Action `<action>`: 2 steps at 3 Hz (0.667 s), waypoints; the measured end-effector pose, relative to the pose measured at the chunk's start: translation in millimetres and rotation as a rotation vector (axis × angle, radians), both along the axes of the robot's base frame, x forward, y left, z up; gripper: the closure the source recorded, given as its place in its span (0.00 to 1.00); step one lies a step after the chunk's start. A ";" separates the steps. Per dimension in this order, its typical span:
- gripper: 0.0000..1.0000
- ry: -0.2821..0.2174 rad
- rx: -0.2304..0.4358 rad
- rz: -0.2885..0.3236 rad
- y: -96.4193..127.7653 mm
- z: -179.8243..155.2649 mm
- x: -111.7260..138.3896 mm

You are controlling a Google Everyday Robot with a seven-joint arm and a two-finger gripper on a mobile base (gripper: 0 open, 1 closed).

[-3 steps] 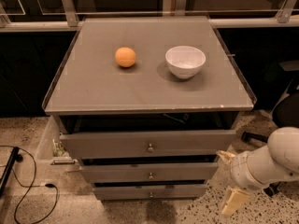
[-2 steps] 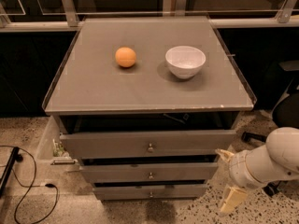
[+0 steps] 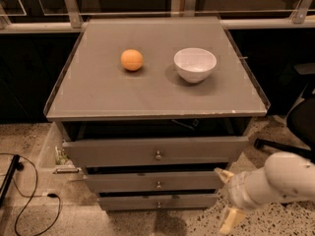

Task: Open middle drawer

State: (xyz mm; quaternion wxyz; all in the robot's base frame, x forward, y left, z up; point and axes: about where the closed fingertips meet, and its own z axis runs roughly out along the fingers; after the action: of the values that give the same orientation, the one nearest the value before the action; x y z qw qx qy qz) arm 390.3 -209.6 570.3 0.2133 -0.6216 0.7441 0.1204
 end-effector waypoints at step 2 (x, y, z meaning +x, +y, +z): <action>0.00 -0.149 0.062 -0.035 22.3 -116.7 31.5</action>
Offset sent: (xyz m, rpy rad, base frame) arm 0.0548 0.0261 -0.1593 0.0805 -0.2843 -0.0340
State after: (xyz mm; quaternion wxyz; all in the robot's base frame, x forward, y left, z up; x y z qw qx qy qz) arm 421.8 -187.3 453.5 0.2892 -0.6087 0.7329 0.0930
